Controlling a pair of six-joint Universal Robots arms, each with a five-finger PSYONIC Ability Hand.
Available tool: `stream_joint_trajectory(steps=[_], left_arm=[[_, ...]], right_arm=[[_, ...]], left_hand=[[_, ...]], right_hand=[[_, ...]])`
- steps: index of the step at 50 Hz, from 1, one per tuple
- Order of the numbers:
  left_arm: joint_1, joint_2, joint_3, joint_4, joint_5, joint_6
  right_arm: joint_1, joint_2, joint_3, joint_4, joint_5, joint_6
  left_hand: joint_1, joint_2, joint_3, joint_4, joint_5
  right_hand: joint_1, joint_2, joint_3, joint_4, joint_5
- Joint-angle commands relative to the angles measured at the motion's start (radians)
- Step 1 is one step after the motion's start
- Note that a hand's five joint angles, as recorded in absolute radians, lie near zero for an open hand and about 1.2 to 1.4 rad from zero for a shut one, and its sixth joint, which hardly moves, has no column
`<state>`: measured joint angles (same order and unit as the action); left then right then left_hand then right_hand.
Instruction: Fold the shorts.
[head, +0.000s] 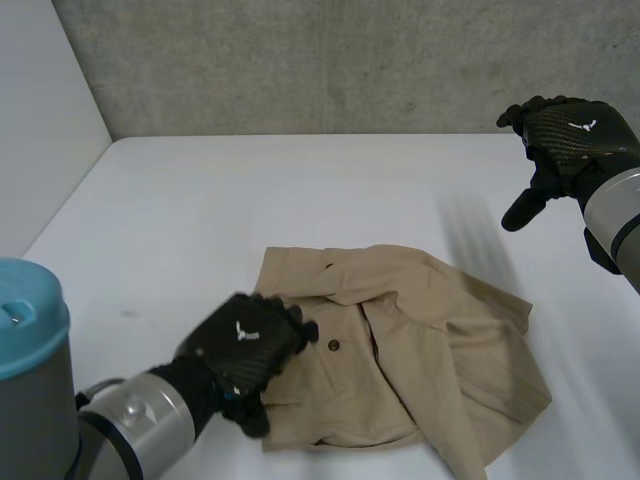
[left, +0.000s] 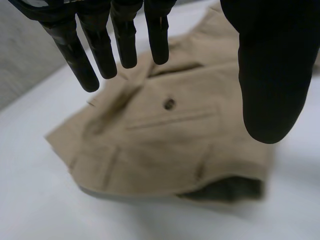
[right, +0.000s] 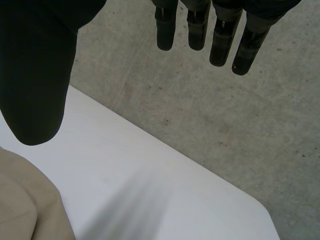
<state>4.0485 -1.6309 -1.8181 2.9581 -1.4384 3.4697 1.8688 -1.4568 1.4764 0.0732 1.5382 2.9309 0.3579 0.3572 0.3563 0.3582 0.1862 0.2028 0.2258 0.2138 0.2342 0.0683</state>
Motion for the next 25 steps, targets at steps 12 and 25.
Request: stream_joint_trajectory(steps=[12, 25], left_arm=[[-0.046, -0.168, -0.033, 0.056, -0.075, -0.011], [-0.085, -0.214, -0.009, 0.266, -0.287, 0.0]], right_arm=[[0.004, 0.006, 0.013, -0.003, -0.001, -0.001], [0.006, 0.004, 0.028, -0.006, 0.0, -0.042]], left_hand=[[0.352, 0.352, 0.353, 0.351, 0.349], [1.038, 1.039, 1.04, 1.038, 1.035]], right_hand=[[-0.028, -0.051, -0.039, -0.06, -0.068], [-0.028, -0.051, -0.039, -0.06, -0.068]])
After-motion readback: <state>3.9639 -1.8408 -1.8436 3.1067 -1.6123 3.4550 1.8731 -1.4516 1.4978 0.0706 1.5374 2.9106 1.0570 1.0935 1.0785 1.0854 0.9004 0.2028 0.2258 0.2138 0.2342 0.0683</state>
